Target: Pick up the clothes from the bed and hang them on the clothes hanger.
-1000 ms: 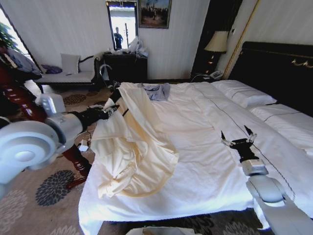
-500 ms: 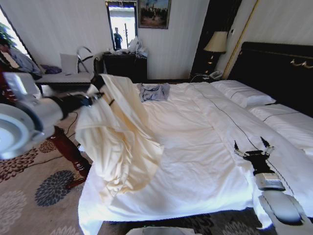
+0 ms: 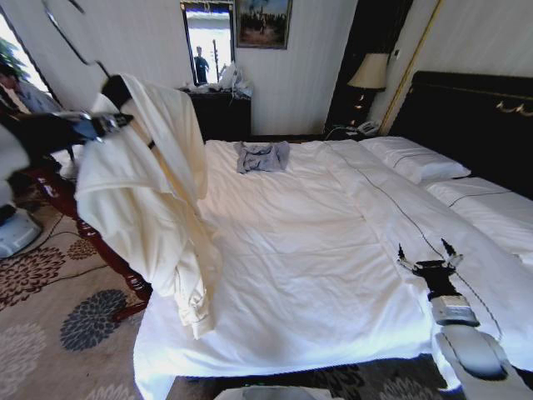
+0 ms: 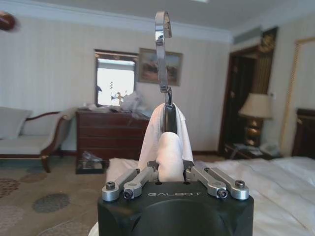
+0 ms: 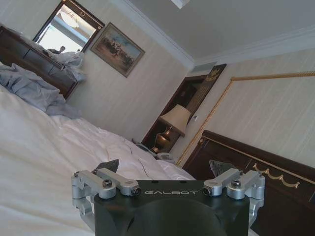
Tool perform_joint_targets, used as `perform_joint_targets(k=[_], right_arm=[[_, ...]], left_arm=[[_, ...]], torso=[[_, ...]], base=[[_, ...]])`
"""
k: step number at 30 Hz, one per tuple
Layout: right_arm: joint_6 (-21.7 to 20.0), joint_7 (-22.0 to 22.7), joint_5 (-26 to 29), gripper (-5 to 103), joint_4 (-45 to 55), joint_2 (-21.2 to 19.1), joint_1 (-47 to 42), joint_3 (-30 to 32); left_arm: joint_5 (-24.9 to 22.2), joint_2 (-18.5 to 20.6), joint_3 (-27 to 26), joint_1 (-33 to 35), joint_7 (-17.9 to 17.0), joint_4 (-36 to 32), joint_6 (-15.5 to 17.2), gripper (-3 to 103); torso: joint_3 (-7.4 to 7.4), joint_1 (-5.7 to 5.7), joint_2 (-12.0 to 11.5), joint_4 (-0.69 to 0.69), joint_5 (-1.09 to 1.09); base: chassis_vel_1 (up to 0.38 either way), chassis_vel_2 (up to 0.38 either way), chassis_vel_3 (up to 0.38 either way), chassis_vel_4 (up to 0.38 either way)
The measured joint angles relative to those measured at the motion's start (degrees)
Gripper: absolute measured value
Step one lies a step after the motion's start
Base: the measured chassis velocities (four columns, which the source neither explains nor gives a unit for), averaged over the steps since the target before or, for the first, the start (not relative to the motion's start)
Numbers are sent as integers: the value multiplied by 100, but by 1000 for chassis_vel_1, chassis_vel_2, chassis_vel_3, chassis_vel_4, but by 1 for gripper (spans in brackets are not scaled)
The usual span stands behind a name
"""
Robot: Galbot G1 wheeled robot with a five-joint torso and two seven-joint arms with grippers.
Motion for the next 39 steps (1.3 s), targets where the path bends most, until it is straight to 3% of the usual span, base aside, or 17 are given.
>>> perform_joint_targets(k=[6, 10, 19, 22, 23, 27, 28, 29, 30, 33, 39], right_arm=[[34, 24, 1, 100, -146, 2, 88, -38], [28, 55, 63, 100, -222, -58, 185, -41], [-23, 97, 174, 100, -339, -180, 325, -61], [-68, 128, 209, 100, -369, -235, 382, -91], [-68, 128, 209, 100, -369, -235, 382, -91], [-133, 173, 226, 100, -371, -308, 415, -129], [-133, 173, 226, 100, -371, -308, 415, -129], [-140, 178, 227, 100, -371, -314, 415, -132], [-164, 189, 231, 100, -371, -335, 415, -149], [-186, 200, 234, 100, -381, -358, 428, -174], [-202, 211, 231, 100, -393, -353, 455, -219]], left_arm=[[-296, 135, -437, 4, -153, 329, 102, 18], [-582, 154, -741, -4, -343, 285, 169, 18], [-757, 11, -1330, 156, -686, 199, 243, 18], [-811, -102, -2534, 1116, -797, 142, 245, 18], [-811, -102, -2534, 1116, -797, 142, 245, 18], [-633, -420, -4823, 3414, -521, -22, 245, 18], [-633, -420, -4823, 3414, -521, -22, 245, 18], [-578, -462, -5158, 3769, -430, -33, 245, 18], [-427, -580, -5809, 4543, -204, -40, 245, 18], [-236, -693, -6229, 5306, 28, 7, 245, 18], [-147, -687, -6269, 5378, 80, 68, 245, 18]], torso=[[0, 0, 0, 0, 0], [0, 0, 0, -1, 0], [0, 0, 0, -1, 1], [0, 0, 0, -2, 1], [0, 0, 0, -2, 1], [0, 0, 0, -1, -5], [0, 0, 0, -1, -5], [0, 0, 0, -1, -4], [-1, 0, 0, 1, 1], [-1, -1, 1, 2, -1], [1, 1, 0, -2, -1]], base=[[0, 0, 0, 0], [0, 0, 0, 0], [0, 0, 0, 0], [0, 0, 0, 0], [0, 0, 0, 0], [0, 0, 0, 0], [0, 0, 0, 0], [0, 0, 0, 0], [0, 0, 0, 0], [0, 0, 0, 0], [0, 0, 0, 0]])
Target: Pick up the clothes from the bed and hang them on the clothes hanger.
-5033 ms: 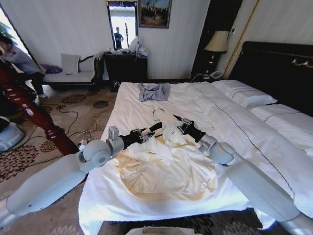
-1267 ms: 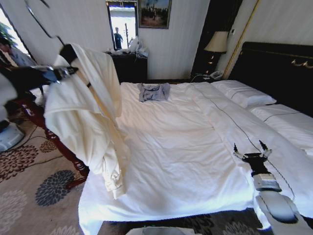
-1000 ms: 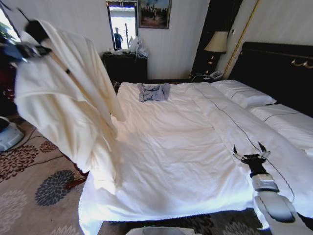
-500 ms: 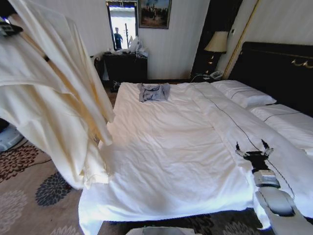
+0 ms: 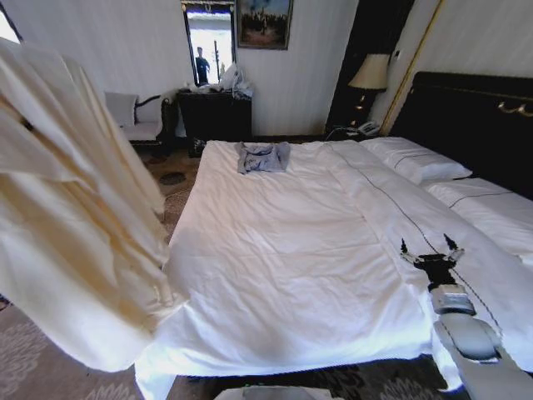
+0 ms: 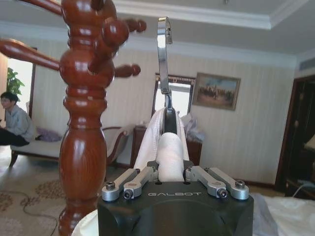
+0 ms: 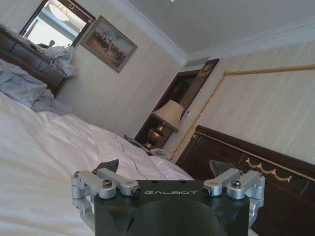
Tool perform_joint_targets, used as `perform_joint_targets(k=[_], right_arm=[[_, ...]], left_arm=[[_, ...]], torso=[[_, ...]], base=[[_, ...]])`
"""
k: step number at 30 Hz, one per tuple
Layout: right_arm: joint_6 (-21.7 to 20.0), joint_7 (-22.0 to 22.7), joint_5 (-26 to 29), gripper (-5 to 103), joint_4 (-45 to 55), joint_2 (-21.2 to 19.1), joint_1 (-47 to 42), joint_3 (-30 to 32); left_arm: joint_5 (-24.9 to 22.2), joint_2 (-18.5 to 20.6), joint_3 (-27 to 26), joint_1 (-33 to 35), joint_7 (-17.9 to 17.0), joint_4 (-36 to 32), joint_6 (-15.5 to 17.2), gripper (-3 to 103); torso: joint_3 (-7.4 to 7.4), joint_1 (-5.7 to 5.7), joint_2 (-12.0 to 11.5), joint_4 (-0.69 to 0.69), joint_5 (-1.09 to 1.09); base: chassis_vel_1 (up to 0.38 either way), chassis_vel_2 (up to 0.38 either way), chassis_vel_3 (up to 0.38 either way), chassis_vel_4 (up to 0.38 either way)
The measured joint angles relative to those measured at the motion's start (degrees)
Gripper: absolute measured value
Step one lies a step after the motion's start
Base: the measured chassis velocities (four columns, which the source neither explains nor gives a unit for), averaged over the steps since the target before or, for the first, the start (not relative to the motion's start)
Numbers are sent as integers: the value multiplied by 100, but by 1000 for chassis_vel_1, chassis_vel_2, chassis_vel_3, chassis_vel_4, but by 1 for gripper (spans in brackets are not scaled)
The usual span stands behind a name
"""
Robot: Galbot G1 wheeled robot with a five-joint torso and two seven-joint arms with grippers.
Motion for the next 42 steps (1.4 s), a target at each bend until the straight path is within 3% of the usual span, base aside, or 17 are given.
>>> perform_joint_targets(k=[11, 15, 22, 28, 42], right_arm=[[3, -1, -76, 100, -27, 135, -52, 6], [11, -1, -84, 100, -36, 140, -82, 25], [12, -1, -84, 100, -35, 135, -65, 9], [11, -1, -86, 100, -20, 164, -53, -4], [31, -6, -93, 100, -25, 270, -15, 41]], left_arm=[[-550, -55, -174, -499, -230, 220, -3, 18], [-665, -234, -825, 146, -193, 382, -6, 18], [-559, -218, -901, 321, -116, 615, -9, 18], [-436, -65, -179, -347, -206, 812, -11, 18], [-725, 347, 1656, -1966, -473, 1208, -13, 18]], torso=[[0, 0, 0, 0, 3], [-1, -1, 0, 2, -1], [-1, -1, 0, 3, 2], [0, 0, 0, 1, 0], [0, 0, 0, 0, -1]], base=[[0, 0, 0, 0], [0, 0, 0, 0], [0, 0, 0, 0], [0, 0, 0, 0], [0, 0, 0, 0]])
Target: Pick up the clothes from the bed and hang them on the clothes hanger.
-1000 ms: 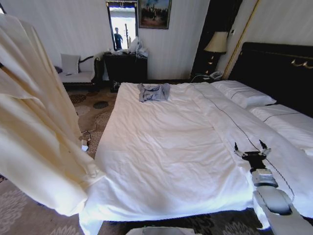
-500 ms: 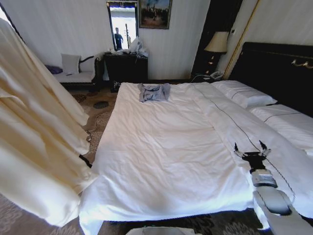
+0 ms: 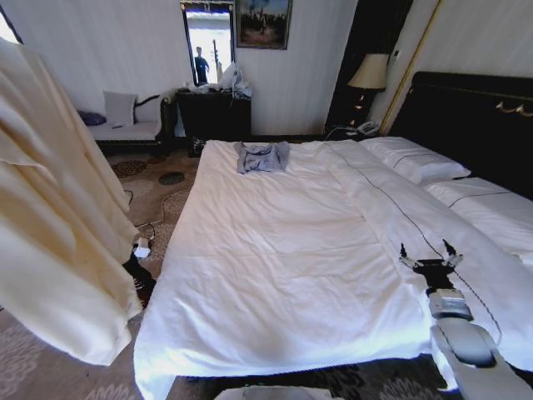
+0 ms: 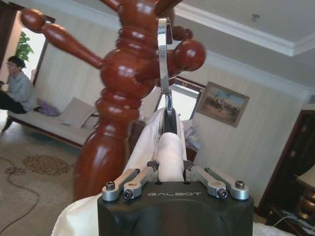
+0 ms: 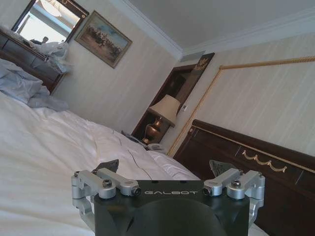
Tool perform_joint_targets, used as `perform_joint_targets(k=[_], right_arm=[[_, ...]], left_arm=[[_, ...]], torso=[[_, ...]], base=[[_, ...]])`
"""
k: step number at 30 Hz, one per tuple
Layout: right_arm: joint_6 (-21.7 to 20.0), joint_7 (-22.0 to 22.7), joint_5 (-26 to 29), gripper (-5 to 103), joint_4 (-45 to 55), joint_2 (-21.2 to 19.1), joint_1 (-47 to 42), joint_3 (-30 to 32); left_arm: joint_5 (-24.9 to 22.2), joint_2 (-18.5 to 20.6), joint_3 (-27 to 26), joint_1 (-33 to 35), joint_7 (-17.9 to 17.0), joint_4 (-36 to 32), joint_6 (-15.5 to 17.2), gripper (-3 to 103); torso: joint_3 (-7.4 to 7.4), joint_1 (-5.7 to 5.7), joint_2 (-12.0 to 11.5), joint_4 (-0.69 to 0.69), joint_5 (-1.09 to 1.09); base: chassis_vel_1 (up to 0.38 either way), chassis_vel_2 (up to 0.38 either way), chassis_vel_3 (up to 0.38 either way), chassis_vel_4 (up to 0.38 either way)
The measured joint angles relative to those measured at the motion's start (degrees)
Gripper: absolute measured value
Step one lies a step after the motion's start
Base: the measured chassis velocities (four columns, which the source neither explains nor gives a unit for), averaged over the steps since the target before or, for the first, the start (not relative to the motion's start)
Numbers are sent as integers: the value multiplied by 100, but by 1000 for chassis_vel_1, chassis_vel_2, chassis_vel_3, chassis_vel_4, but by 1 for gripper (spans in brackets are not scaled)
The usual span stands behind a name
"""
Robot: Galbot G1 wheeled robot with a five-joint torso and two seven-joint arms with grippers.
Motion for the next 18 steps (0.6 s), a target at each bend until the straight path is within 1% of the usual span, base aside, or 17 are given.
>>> perform_joint_targets(k=[2, 7, 13, 18], right_arm=[[5, -1, -2, 100, -6, 20, 5, -1], [22, -1, -12, 100, -5, 57, 6, 2], [35, -1, -24, 100, 17, 103, 2, 9], [37, 0, -22, 100, 19, 96, 26, 9]], left_arm=[[-31, 140, 160, -168, 12, 102, -1, 18], [-208, 315, 258, -235, 38, 162, -1, 18], [-388, 284, 234, -210, -18, 73, -1, 18], [-426, 286, 299, -191, -65, 33, -1, 18]], torso=[[0, 0, 0, 1, 2], [0, 0, 0, 1, 3], [0, 0, 0, 2, 2], [0, 0, 0, 2, 1]], base=[[0, 0, 0, 0], [0, 0, 0, 0], [0, 0, 0, 0], [0, 0, 0, 0]])
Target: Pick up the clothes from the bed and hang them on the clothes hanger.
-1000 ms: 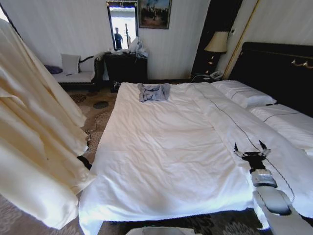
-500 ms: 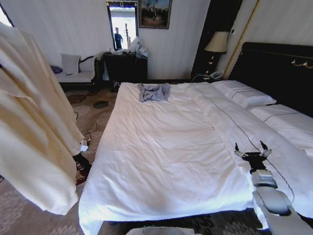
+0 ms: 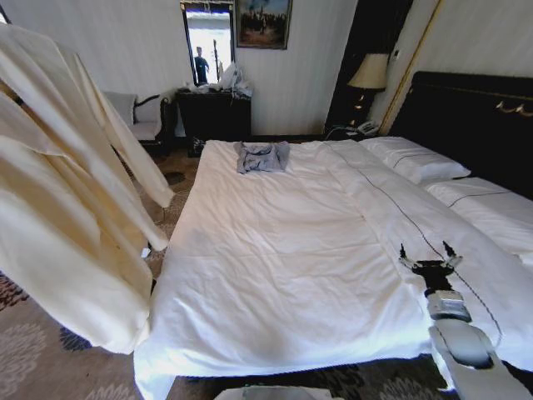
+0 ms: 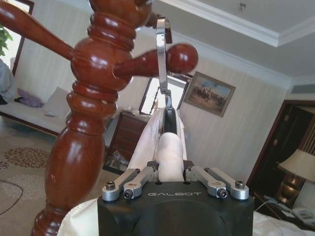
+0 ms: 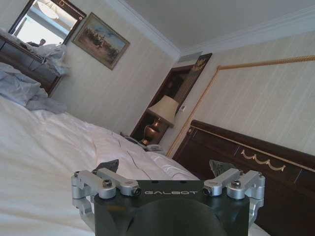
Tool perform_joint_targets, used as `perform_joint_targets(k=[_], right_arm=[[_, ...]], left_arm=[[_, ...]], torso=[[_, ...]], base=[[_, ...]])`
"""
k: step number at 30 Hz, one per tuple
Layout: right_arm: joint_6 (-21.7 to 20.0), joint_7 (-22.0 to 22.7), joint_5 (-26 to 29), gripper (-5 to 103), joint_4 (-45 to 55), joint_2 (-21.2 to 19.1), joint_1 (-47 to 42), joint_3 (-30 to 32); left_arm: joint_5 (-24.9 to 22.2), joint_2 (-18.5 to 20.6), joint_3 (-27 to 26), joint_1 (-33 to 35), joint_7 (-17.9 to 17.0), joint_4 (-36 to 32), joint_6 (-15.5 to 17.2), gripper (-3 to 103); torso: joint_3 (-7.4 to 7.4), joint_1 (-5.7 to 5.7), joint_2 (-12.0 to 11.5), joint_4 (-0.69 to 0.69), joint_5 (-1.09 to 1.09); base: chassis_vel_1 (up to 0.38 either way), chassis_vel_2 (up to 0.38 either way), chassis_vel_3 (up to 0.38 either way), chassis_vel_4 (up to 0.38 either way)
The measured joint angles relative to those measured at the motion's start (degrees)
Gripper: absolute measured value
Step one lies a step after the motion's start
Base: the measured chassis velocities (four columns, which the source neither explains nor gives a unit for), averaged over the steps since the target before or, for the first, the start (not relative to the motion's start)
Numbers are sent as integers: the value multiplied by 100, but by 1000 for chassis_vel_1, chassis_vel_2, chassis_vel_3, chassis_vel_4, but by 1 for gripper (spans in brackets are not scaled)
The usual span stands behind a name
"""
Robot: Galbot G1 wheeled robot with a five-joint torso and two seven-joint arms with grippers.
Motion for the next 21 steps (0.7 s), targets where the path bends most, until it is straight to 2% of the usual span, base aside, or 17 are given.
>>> perform_joint_targets(k=[10, 19, 20, 21], right_arm=[[6, 3, 6, 100, 51, 19, -35, -2], [19, 4, -3, 100, 62, 40, -44, -6], [22, 4, -8, 100, 61, 44, -45, -6], [23, 5, -10, 100, 60, 47, -47, -7]], left_arm=[[94, 108, 423, -144, -18, -45, 0, 18], [1, 106, 457, -156, -100, -136, 2, 18], [-15, 91, 435, -155, -133, -150, 2, 15], [-18, 84, 421, -155, -147, -157, 2, 19]], torso=[[0, 0, 0, 0, 0], [0, 0, 0, 0, 0], [0, 0, 0, -1, 0], [0, 0, 0, -1, 0]], base=[[0, 0, 0, 0], [0, 0, 0, 0], [0, 0, 0, 0], [0, 0, 0, 0]])
